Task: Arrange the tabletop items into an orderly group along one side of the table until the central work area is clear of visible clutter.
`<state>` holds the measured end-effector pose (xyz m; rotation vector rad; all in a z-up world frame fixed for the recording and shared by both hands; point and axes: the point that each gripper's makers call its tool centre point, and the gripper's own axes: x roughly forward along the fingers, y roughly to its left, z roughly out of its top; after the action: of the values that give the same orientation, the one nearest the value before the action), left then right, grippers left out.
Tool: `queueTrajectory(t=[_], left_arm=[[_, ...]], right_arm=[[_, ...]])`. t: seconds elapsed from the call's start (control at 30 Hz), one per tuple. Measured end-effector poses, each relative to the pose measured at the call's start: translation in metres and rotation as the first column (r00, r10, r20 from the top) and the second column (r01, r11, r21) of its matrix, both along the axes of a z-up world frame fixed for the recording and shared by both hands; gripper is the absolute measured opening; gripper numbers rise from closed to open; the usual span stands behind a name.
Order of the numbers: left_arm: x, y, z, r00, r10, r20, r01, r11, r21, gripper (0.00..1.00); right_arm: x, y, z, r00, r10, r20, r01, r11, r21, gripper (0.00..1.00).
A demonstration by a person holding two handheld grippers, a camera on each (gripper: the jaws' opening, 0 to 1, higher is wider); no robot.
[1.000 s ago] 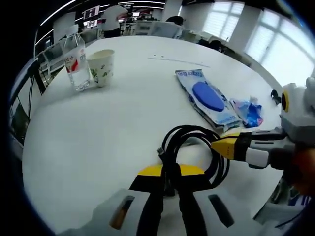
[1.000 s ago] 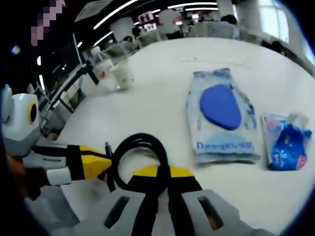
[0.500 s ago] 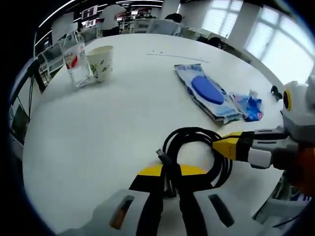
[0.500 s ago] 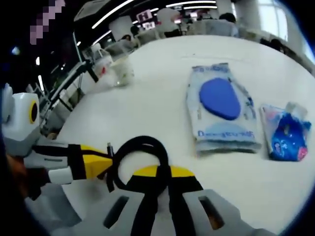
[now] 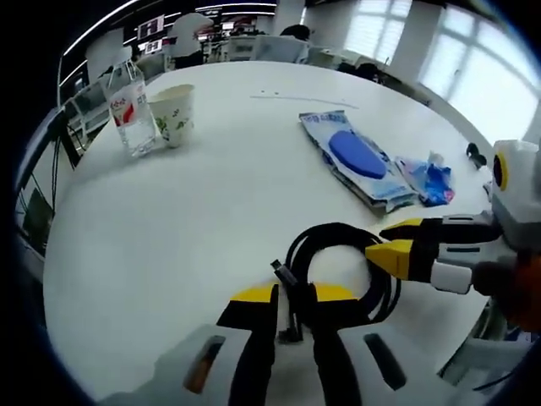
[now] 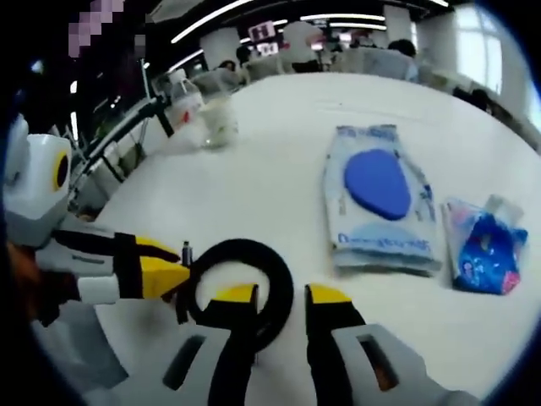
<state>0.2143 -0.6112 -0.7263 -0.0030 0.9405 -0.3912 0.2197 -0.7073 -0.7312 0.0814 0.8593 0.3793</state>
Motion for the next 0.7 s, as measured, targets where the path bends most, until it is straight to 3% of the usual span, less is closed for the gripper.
queueTrajectory(t=[0.1, 0.33, 0.5, 0.7], left_arm=[[0.004, 0.001, 0.006, 1.000, 0.017, 0.008, -0.016, 1.000, -0.020, 0.17], [0.021, 0.008, 0.022, 0.996, 0.069, 0.056, -0.065, 0.996, -0.068, 0.26], [0.029, 0.005, 0.031, 0.993, 0.082, 0.087, -0.073, 0.992, -0.105, 0.33], [0.028, -0.014, 0.034, 0.995, 0.046, 0.093, -0.033, 0.990, -0.139, 0.40]], right_arm=[[0.003, 0.005, 0.008, 0.998, 0.047, 0.042, -0.047, 0.999, -0.003, 0.30], [0.012, 0.001, 0.027, 0.994, 0.055, 0.093, -0.057, 0.998, 0.012, 0.37], [0.019, -0.013, 0.039, 0.991, 0.037, 0.130, -0.039, 0.999, 0.008, 0.44], [0.027, -0.038, 0.045, 0.989, -0.002, 0.146, 0.002, 1.000, -0.003, 0.50]])
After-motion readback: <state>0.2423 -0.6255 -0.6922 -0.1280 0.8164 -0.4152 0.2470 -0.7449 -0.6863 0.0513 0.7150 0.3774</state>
